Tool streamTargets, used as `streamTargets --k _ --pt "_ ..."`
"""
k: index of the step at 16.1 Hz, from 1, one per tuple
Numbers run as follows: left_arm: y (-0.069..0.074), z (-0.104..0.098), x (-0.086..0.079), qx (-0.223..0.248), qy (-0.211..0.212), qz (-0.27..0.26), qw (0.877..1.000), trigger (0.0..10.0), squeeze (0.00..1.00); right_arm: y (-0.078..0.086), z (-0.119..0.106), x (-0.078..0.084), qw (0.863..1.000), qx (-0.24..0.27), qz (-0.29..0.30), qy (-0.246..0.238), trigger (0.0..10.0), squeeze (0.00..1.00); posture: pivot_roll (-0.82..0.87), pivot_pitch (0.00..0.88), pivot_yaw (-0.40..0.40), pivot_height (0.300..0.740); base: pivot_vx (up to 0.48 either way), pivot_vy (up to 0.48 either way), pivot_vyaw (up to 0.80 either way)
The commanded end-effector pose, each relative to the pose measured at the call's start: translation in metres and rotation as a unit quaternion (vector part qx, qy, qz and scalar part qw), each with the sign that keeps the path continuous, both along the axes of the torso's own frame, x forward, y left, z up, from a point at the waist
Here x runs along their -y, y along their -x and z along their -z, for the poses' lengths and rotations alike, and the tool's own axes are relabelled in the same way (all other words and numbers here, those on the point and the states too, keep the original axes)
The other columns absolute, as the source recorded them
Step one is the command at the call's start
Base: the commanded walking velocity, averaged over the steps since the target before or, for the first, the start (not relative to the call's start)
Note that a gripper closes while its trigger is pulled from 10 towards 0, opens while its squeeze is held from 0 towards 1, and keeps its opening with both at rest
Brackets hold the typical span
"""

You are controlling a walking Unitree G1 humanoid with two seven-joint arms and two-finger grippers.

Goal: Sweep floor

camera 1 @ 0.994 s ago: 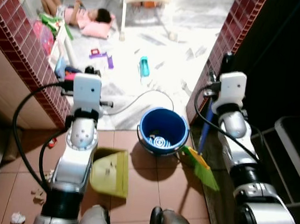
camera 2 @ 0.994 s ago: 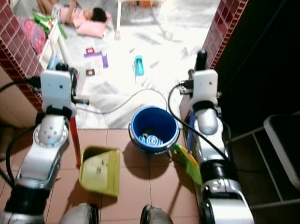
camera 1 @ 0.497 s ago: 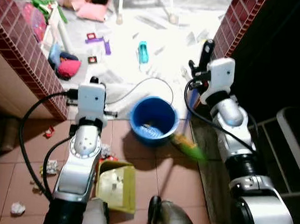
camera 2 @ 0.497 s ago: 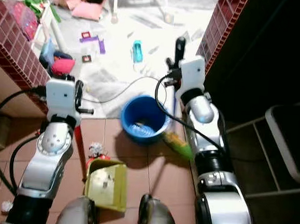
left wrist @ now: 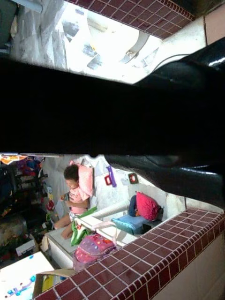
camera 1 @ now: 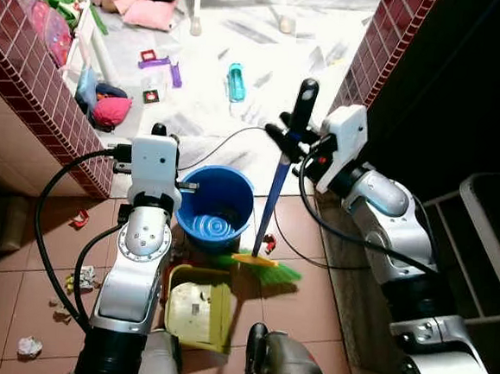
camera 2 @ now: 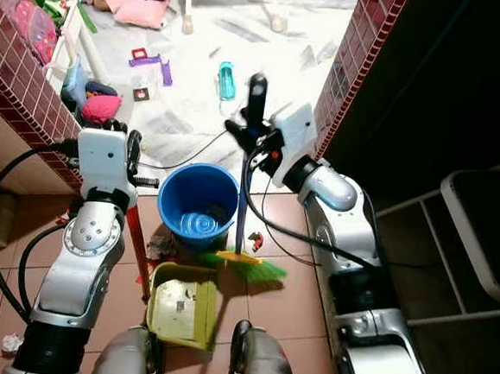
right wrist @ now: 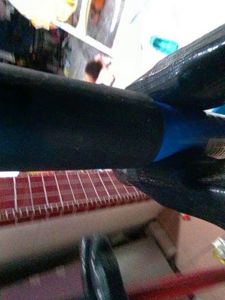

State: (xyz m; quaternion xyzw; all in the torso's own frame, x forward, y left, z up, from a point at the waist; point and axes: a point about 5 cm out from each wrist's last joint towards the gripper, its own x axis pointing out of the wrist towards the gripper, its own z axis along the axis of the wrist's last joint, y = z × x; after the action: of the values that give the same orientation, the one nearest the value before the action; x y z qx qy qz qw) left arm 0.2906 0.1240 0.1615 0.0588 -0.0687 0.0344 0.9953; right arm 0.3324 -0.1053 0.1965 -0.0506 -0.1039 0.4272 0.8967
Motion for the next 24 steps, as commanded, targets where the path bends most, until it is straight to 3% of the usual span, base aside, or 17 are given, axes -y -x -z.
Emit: streamTargets --k 1,2,3,5,7,9,13,16,22,24 --pt "-0.001 -0.007 0.0 0.015 -0.001 0.004 1.0 10.0 0.0 0.008 -0.01 -0.005 0.999 0.006 -0.036 -0.002 10.0 0.0 -0.06 0.217 -0.008 0.74 0.0 0.0 0.0" --pt "-0.001 -0.008 0.0 0.016 -0.001 0.006 1.0 10.0 0.0 0.012 -0.013 -0.006 0.999 -0.001 -0.053 -0.007 10.0 0.0 -0.05 0.21 -0.008 0.74 0.0 0.0 0.0" --pt "-0.002 -0.009 0.001 0.019 0.0 0.009 1.0 10.0 0.0 0.018 -0.023 -0.009 0.995 -0.014 -0.088 -0.041 10.0 0.0 -0.05 0.197 -0.01 0.74 0.0 0.0 0.0" --pt "-0.004 -0.009 0.002 0.022 0.001 0.012 1.0 10.0 0.0 0.018 -0.04 -0.007 0.991 -0.014 -0.108 -0.08 10.0 0.0 -0.05 0.174 -0.01 0.74 0.0 0.0 0.0" --pt "-0.004 -0.01 0.002 0.022 0.002 0.015 1.0 10.0 0.0 0.016 -0.042 -0.005 0.992 -0.003 -0.103 -0.076 10.0 0.0 -0.05 0.168 -0.009 0.74 0.0 0.0 0.0" --pt "-0.003 -0.009 0.003 0.022 0.002 0.02 1.0 10.0 0.0 0.011 -0.048 0.004 0.996 0.026 -0.055 -0.065 10.0 0.0 -0.05 0.151 -0.007 0.74 0.0 0.0 0.0" --pt "-0.003 -0.005 0.007 0.018 0.002 0.033 0.999 10.0 0.0 0.009 -0.063 0.017 0.993 0.057 -0.014 -0.1 10.0 0.0 -0.06 0.131 0.003 0.74 0.0 0.0 0.0" --pt "-0.005 -0.007 0.01 0.022 0.004 0.039 0.999 10.0 0.0 0.008 -0.072 0.023 0.994 0.071 -0.022 -0.086 10.0 0.0 -0.07 0.124 0.003 0.74 0.0 0.0 0.0" --pt "-0.005 -0.006 0.013 0.023 0.007 0.046 0.999 10.0 0.0 0.003 -0.078 0.048 0.991 0.125 -0.012 0.036 10.0 0.0 -0.07 0.109 -0.002 0.74 0.0 0.0 0.0" --pt "-0.006 -0.006 0.013 0.024 0.008 0.047 0.999 10.0 0.0 0.001 -0.079 0.054 0.991 0.13 -0.004 0.041 10.0 0.0 -0.07 0.106 -0.002 0.74 0.0 0.0 0.0"
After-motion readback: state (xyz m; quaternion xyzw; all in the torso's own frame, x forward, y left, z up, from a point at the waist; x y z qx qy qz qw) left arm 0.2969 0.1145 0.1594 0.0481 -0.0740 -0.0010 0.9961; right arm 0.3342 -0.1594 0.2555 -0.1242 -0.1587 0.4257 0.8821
